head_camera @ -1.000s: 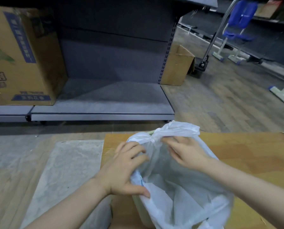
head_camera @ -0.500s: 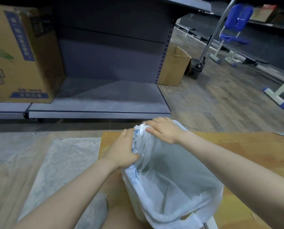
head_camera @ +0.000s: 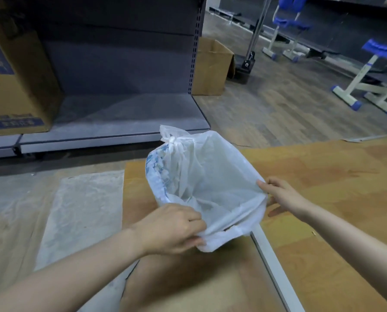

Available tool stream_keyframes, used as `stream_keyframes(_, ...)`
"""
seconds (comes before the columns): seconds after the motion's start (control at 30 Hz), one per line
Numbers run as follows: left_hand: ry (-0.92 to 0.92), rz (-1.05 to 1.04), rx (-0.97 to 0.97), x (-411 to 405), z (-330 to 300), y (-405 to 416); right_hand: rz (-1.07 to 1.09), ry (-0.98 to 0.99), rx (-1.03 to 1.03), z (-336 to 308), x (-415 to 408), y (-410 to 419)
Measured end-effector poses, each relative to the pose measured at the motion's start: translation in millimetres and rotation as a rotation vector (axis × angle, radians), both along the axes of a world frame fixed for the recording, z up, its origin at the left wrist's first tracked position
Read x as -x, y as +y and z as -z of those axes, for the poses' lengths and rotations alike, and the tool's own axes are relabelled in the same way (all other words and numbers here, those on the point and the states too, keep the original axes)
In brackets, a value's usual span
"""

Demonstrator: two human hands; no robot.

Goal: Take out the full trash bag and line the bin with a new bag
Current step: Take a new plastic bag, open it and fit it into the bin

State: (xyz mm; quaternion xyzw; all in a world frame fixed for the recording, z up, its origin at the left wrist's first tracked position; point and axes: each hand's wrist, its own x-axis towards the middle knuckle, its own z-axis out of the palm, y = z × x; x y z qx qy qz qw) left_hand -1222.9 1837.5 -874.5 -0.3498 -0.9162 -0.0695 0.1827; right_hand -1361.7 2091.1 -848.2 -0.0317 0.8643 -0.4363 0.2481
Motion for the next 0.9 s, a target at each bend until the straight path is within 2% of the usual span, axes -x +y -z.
stream_keyframes(0.13, -0.133, -0.075, -0.163, -6.5, 2.6, -5.2, 0.029, 0.09, -0.019, 1.3, -9.5, 0.6)
stream_keyframes(0.23, -0.343, -0.245, -0.252, -2.4, -2.1, 0.3, 0.088, 0.121, 0.021, 1.6, -8.9, -2.9)
stream_keyframes(0.33, -0.345, -0.3, -0.215, 2.4, -7.2, 0.4, 0.177, 0.101, 0.108, 4.2, -8.2, -4.1)
stream_keyframes(0.47, -0.057, -0.262, -0.076, 6.8, -10.9, -20.8, 0.262, 0.11, 0.138, 12.4, -6.6, -3.7)
stream_keyframes(0.6, -0.213, -0.282, 0.152, 10.4, -18.8, -34.4, 0.27, 0.181, 0.11, 18.3, 0.6, -6.1)
stream_keyframes(0.73, -0.324, -0.276, 0.313, 26.7, -13.0, -25.0, 0.269, 0.041, -0.002, 38.1, 10.9, -14.9)
stream_keyframes(0.8, -0.403, -0.286, 0.363, 31.5, -16.0, -21.2, 0.313, 0.003, 0.005, 46.4, 13.9, -20.6)
stream_keyframes(0.87, -0.349, -0.235, 0.351, 31.0, -15.9, -25.5, 0.365, 0.031, 0.092, 43.6, 11.5, -28.7)
stream_keyframes(0.9, -0.228, -0.161, 0.324, 30.3, -11.5, -30.7, 0.391, 0.113, 0.123, 39.8, 7.5, -31.6)
